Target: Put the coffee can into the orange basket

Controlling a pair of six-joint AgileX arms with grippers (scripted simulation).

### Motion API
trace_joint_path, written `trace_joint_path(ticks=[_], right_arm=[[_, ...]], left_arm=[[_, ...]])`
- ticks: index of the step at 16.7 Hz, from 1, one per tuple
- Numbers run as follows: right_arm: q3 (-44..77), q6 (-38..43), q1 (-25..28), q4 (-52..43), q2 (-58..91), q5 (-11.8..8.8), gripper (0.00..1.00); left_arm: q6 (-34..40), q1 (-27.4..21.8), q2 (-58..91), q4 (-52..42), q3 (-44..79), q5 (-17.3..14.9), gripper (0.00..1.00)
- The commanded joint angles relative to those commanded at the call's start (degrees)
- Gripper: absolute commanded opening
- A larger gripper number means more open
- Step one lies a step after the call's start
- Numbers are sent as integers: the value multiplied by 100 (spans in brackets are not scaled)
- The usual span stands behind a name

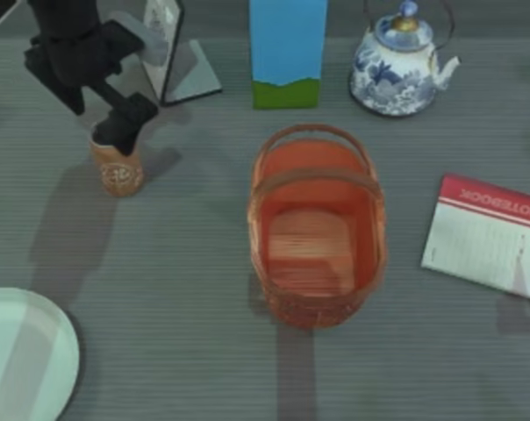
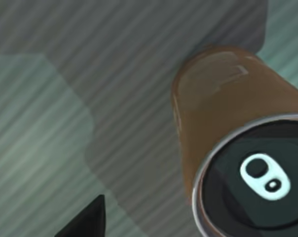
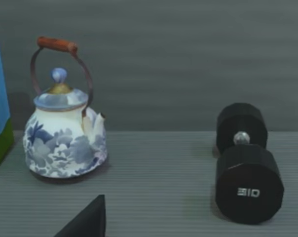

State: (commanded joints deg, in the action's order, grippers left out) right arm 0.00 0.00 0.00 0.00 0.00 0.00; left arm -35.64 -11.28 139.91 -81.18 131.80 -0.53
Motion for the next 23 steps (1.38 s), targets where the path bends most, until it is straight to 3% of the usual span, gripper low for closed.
trace_joint_path(ticks=[8,14,19,23], right_arm=[[0,0,0,0,0,0,100],[0,0,0,0,0,0,100],[0,0,0,0,0,0,100],[0,0,0,0,0,0,100]], left_arm=[[-43,1,197,-35,165,18,100],[-53,13,196,944,-808,21,100],[-56,16,205,1064,-927,21,100],[-56,16,205,1064,-927,21,70]])
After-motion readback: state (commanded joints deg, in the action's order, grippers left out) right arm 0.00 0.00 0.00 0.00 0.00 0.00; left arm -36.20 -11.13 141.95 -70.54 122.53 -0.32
